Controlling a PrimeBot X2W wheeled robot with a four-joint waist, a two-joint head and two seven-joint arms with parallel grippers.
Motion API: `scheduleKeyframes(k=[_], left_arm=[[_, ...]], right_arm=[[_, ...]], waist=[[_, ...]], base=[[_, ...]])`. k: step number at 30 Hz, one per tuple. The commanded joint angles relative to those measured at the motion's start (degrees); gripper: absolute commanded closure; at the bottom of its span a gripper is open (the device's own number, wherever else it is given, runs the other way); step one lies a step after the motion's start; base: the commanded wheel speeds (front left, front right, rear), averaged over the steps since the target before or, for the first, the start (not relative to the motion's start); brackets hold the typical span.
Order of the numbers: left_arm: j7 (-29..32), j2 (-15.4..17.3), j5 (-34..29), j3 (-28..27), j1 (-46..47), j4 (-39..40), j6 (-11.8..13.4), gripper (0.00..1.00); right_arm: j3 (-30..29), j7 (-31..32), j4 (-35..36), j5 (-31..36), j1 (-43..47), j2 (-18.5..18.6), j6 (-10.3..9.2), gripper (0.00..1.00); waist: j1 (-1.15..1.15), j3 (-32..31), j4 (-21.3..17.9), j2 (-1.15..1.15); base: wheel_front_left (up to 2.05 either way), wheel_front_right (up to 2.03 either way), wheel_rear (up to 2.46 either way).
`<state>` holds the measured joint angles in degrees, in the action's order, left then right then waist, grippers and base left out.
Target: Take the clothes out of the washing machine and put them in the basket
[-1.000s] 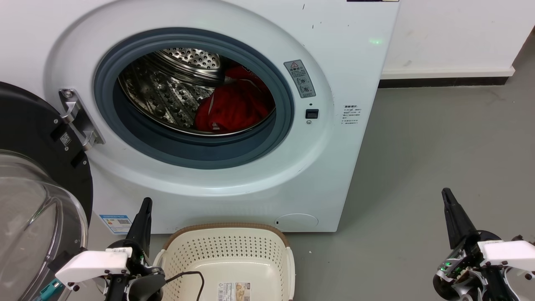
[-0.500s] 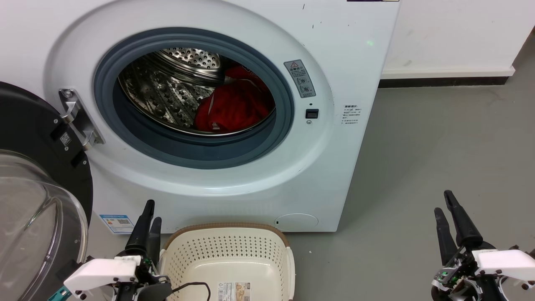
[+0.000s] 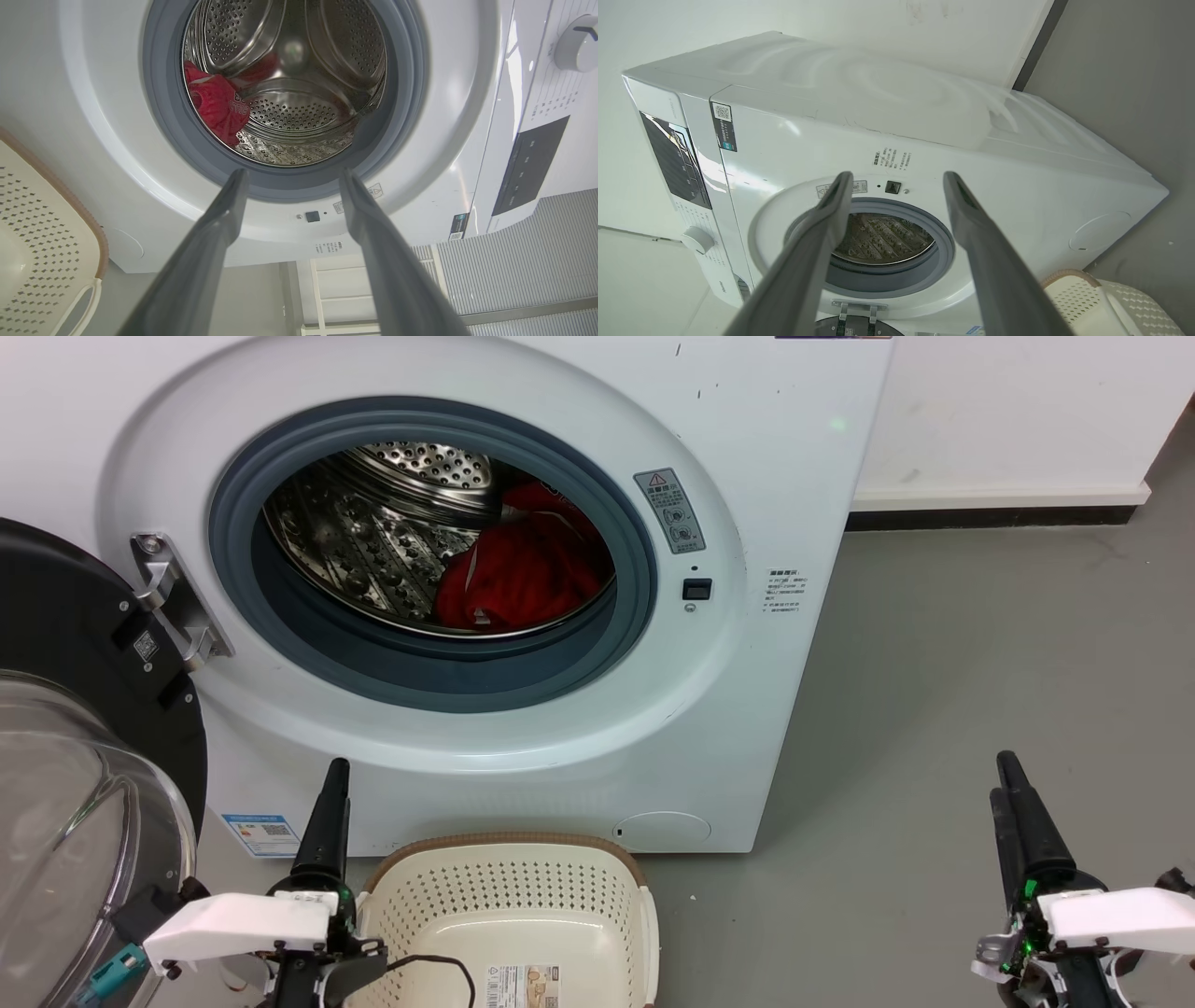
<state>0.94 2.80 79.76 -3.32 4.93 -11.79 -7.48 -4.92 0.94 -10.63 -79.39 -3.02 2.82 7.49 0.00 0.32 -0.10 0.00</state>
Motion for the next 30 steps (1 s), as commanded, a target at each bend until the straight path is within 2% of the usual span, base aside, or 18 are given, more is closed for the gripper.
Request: scheduleKeyframes(k=[1,15,16,22,30], left_arm=[[-0.44,0.1,-1.66,0.29,1.59,1.33,-0.01,0.0],[-3.58,0.11,-22.79,2.53,2.39,3.29,0.28,0.0],[-4.21,0.2,-27.23,3.08,2.43,3.62,0.49,0.0],[-5.41,0.86,-34.67,4.3,2.4,3.76,1.61,0.0],[-6.87,2.18,-42.16,6.48,2.21,3.82,3.55,0.0]], right_arm=[[0.27,-0.49,1.56,1.74,-0.29,0.13,0.0,0.0],[0.29,-3.65,5.27,19.36,1.06,0.13,0.0,0.0],[0.14,-4.24,6.02,23.69,1.11,0.13,0.0,0.0],[0.74,-5.41,6.58,33.61,1.77,0.13,0.0,0.0],[0.76,-6.89,6.05,42.47,2.81,0.13,0.0,0.0]], waist=[[0.0,0.0,-0.01,0.0],[0.0,0.1,-0.02,0.0],[0.0,0.2,-0.05,0.0],[0.0,0.16,-0.09,0.0],[0.0,0.09,-0.09,0.0]], base=[[0.0,0.0,0.0],[0.0,0.0,0.0],[0.0,0.0,0.0],[0.0,0.0,0.0],[0.0,0.0,0.0]])
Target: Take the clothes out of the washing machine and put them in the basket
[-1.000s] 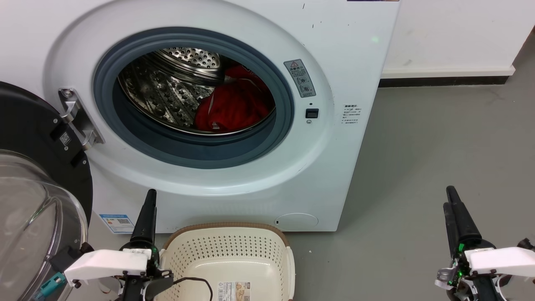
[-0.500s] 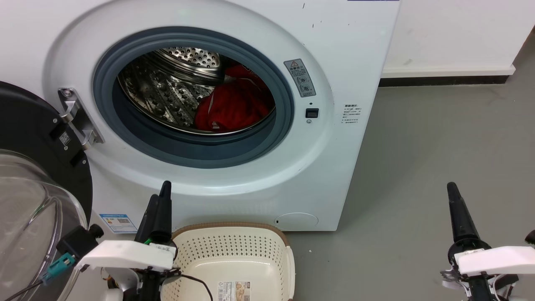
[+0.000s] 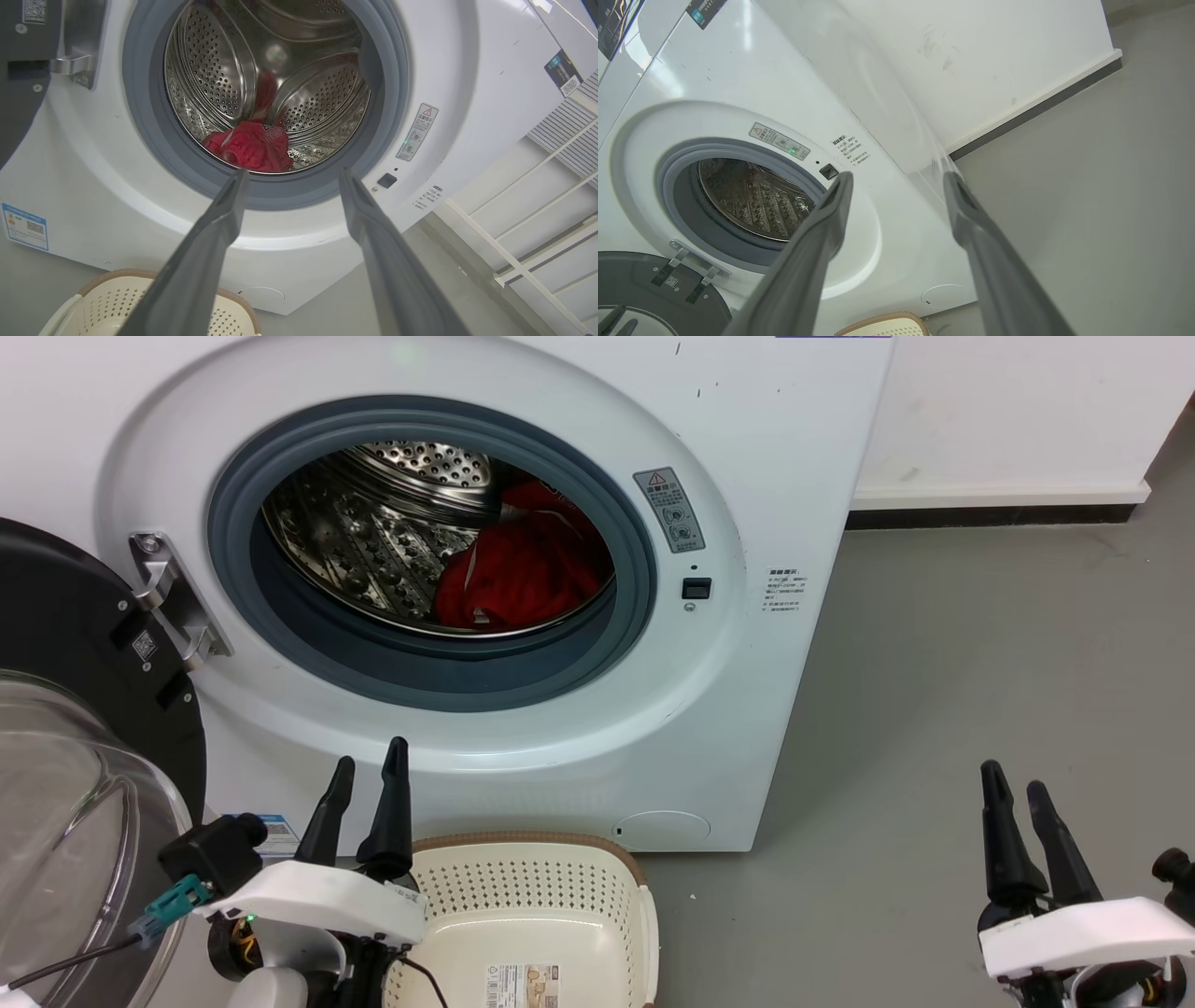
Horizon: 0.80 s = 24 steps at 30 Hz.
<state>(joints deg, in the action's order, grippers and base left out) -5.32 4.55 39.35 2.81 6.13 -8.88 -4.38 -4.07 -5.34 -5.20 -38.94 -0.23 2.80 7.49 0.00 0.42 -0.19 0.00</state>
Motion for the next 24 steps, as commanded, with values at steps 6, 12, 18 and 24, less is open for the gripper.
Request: scheduleKeyframes(k=[6,12,18,24], left_arm=[[-1.61,1.5,-6.1,1.84,1.1,0.99,1.86,0.0],[-2.63,2.35,-9.92,3.05,1.34,1.54,3.39,0.0],[-3.75,3.21,-14.12,3.9,1.0,1.19,5.05,0.0],[-4.53,3.33,-16.54,4.29,0.74,1.01,5.93,0.0]], right_arm=[[-0.96,-1.29,0.1,7.28,0.52,0.15,0.0,0.0],[-1.16,-1.86,0.59,11.97,0.76,0.15,0.0,0.0],[-1.16,-2.54,1.62,17.33,1.3,0.14,0.0,0.0],[-0.72,-2.95,2.11,20.31,1.67,0.14,0.0,0.0]], waist=[[0.0,0.0,-0.06,0.0],[0.0,0.06,-0.14,0.0],[0.0,0.07,-0.15,0.0],[0.0,0.06,-0.09,0.0]], base=[[0.0,0.0,0.0],[0.0,0.0,0.0],[0.0,0.0,0.0],[0.0,0.0,0.0]])
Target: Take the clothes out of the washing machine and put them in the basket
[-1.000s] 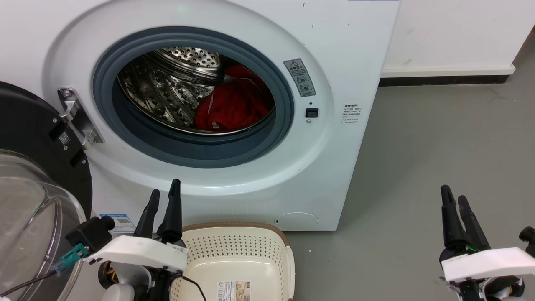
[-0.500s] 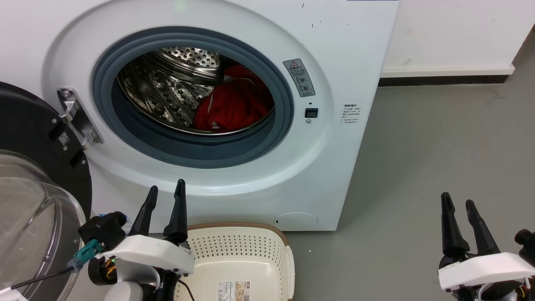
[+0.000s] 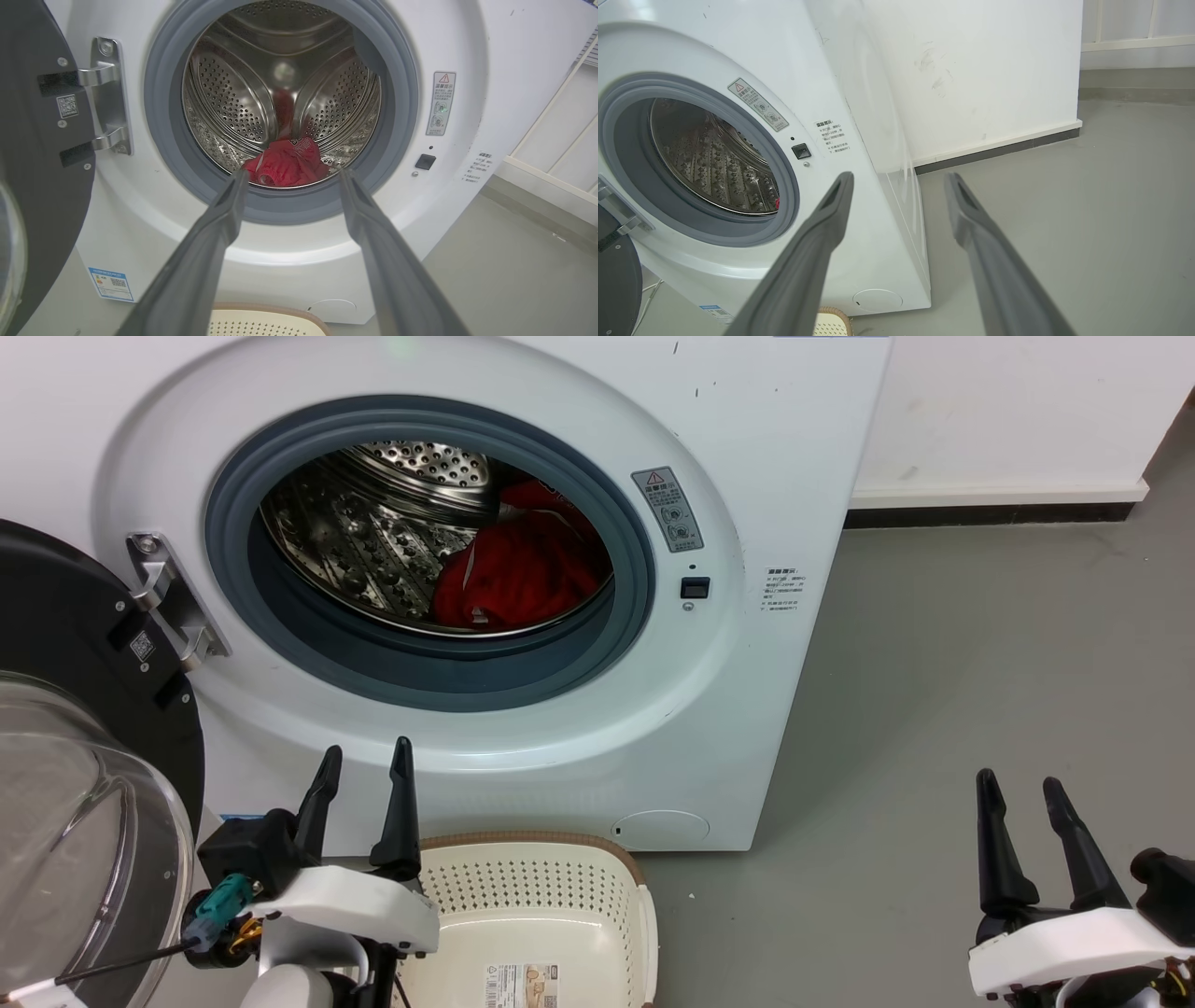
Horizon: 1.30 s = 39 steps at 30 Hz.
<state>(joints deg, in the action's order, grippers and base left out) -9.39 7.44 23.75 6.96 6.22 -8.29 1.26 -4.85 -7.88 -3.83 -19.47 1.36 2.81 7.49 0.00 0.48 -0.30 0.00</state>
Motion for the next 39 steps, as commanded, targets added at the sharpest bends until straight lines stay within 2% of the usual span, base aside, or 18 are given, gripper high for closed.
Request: scheduleKeyframes(k=[1,8,39], left_arm=[[-0.59,0.48,-1.49,0.24,0.58,0.38,0.36,0.0],[-1.67,0.69,-5.73,1.08,0.36,0.22,1.4,0.0],[-5.19,-1.1,-17.54,0.01,-0.47,-3.88,1.48,0.0]], right_arm=[[0.14,-0.5,0.82,1.36,0.17,0.13,0.0,0.0],[0.13,-1.1,1.13,5.47,0.75,0.13,0.0,0.0],[0.44,-4.16,1.4,18.4,1.79,0.11,0.0,0.0]], waist=[[0.0,0.01,0.02,0.0],[0.0,-0.18,0.07,0.0],[0.0,-0.11,-0.08,0.0]], base=[[0.0,0.0,0.0],[0.0,0.0,0.0],[0.0,0.0,0.0]])
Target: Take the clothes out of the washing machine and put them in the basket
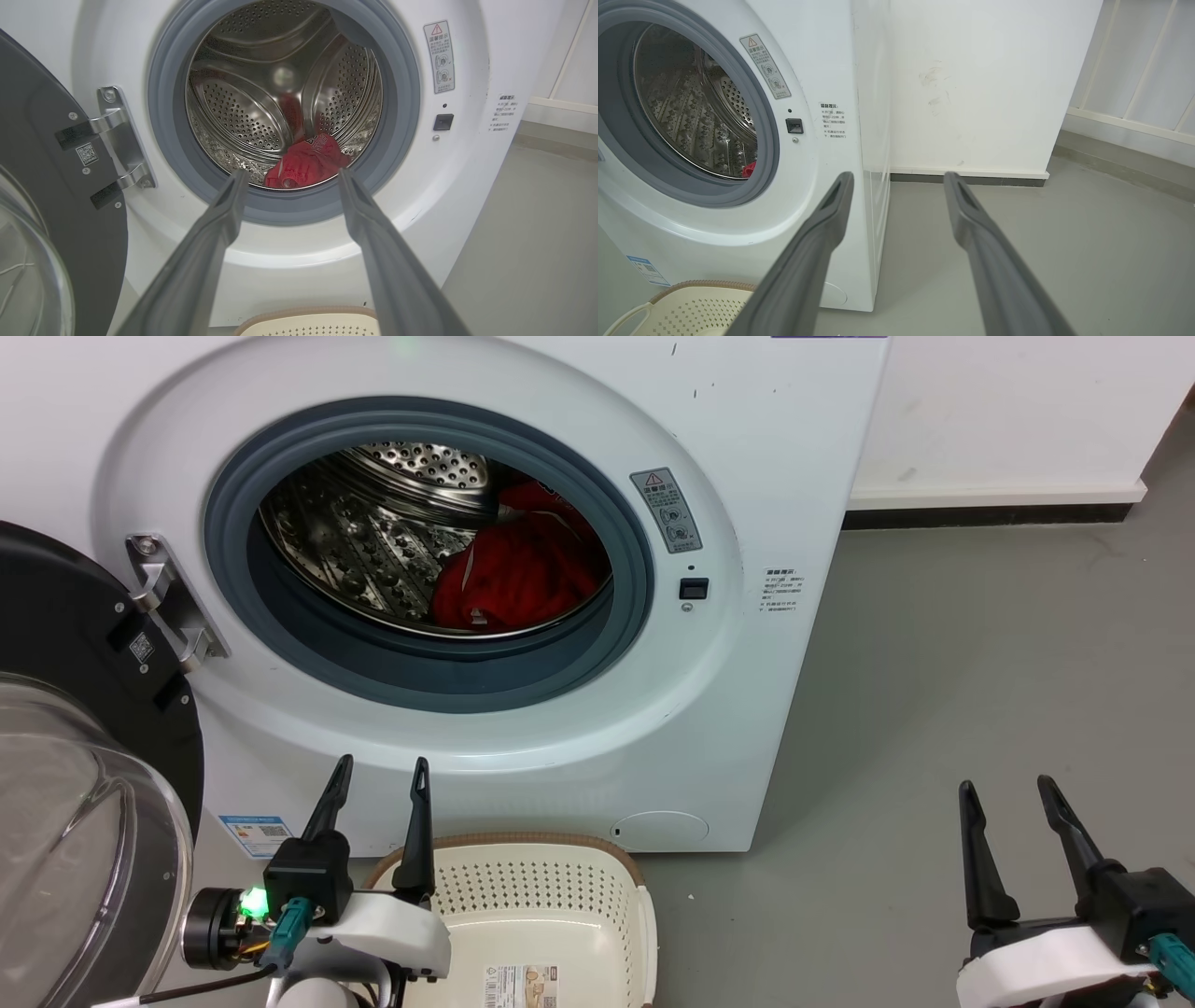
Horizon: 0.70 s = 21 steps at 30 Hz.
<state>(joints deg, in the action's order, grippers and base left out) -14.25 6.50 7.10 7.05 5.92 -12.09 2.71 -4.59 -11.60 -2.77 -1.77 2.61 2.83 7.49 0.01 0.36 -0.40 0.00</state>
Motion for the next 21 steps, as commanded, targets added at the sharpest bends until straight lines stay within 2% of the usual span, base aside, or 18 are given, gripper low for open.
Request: scheduleKeyframes(k=[1,7,21], left_arm=[[-0.48,-0.25,-1.29,-0.15,-0.11,-0.21,0.0,0.0],[-1.09,-0.68,-3.52,-0.6,-0.13,-0.99,-0.21,0.0],[-1.03,-1.56,-3.27,-2.4,0.03,-2.02,-1.01,0.0]], right_arm=[[0.21,-0.57,0.34,1.09,0.55,0.09,0.0,0.0],[0.53,-1.39,0.47,3.37,0.64,0.08,-0.01,0.0],[0.71,-1.58,-0.36,1.77,-0.18,0.07,-0.01,0.0]], waist=[[-0.01,0.01,0.02,0.0],[-0.01,0.04,-0.01,0.0],[-0.01,0.37,0.27,0.0]], base=[[0.0,0.0,0.0],[0.0,0.0,0.0],[0.0,0.0,0.0]])
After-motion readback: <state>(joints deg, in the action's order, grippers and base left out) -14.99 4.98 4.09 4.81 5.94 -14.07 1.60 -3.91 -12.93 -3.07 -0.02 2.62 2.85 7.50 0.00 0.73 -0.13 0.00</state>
